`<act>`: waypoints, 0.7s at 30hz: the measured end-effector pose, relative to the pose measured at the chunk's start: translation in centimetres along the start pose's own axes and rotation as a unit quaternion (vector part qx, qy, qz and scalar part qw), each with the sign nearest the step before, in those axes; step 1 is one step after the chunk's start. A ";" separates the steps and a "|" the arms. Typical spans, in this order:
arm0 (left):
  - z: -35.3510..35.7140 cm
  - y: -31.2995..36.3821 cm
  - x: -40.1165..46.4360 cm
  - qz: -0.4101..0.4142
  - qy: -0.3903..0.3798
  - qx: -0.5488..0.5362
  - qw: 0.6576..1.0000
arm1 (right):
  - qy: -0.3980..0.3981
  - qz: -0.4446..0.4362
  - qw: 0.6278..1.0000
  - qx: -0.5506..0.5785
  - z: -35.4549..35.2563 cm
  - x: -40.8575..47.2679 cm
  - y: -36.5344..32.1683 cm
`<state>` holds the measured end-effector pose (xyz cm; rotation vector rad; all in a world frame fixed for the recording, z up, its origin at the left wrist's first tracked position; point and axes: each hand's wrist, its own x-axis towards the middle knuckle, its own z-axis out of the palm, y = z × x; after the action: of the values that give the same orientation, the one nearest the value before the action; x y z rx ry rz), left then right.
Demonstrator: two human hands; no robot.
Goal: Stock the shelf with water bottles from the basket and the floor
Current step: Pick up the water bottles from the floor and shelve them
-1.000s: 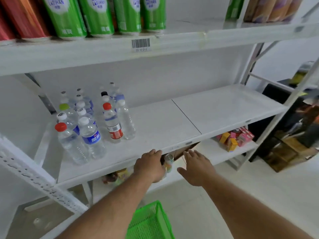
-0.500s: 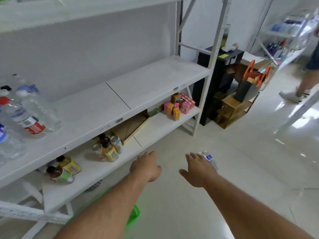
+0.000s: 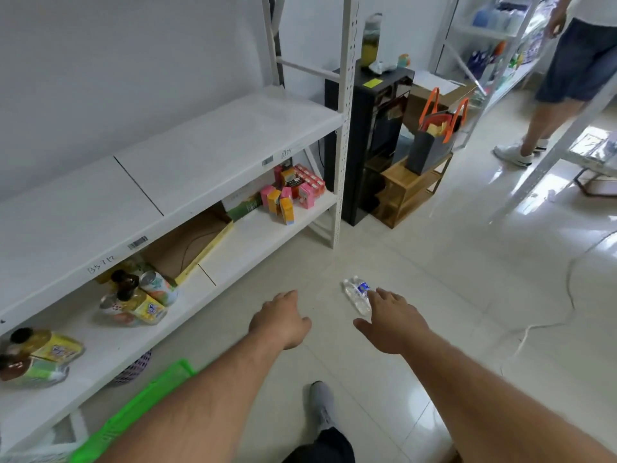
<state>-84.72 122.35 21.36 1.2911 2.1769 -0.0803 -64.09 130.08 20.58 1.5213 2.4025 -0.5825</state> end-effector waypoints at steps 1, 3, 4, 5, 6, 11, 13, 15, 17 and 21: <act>0.1 0.5 1.2 -0.001 -0.003 -0.003 1.000 | -0.004 0.003 1.000 -0.006 -0.2 1.0 0.6; 0.2 1.4 3.7 -0.001 -0.010 -0.012 1.000 | -0.014 0.006 1.000 -0.015 -0.7 3.0 1.6; 0.2 1.8 4.9 -0.001 -0.013 -0.017 1.000 | -0.020 0.008 1.000 -0.018 -1.0 4.0 2.1; 0.2 2.2 6.2 -0.002 -0.015 -0.023 1.000 | -0.025 0.010 0.999 -0.024 -1.3 5.1 2.5; 0.0 2.5 7.4 -0.006 -0.017 -0.029 0.999 | -0.029 0.011 0.999 -0.030 -1.8 6.1 2.9; -2.1 4.2 12.0 -0.020 -0.015 -0.037 0.999 | -0.043 0.011 0.998 -0.046 -4.4 10.8 4.0; -3.2 4.8 13.4 -0.023 -0.012 -0.047 0.999 | -0.044 0.005 0.998 -0.046 -5.5 12.6 4.1; -4.1 5.3 14.6 -0.023 -0.008 -0.056 0.998 | -0.047 -0.002 0.998 -0.049 -6.5 14.1 4.1; -4.8 5.7 15.8 -0.029 -0.002 -0.063 0.998 | -0.050 -0.012 0.997 -0.053 -7.5 15.6 4.2; -5.9 6.3 18.3 -0.055 0.010 -0.088 0.995 | -0.055 -0.035 0.995 -0.070 -9.2 19.4 5.1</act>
<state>-88.64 141.93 18.23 1.0771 2.2163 0.0792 -67.72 151.80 19.97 1.3185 2.3660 -0.4858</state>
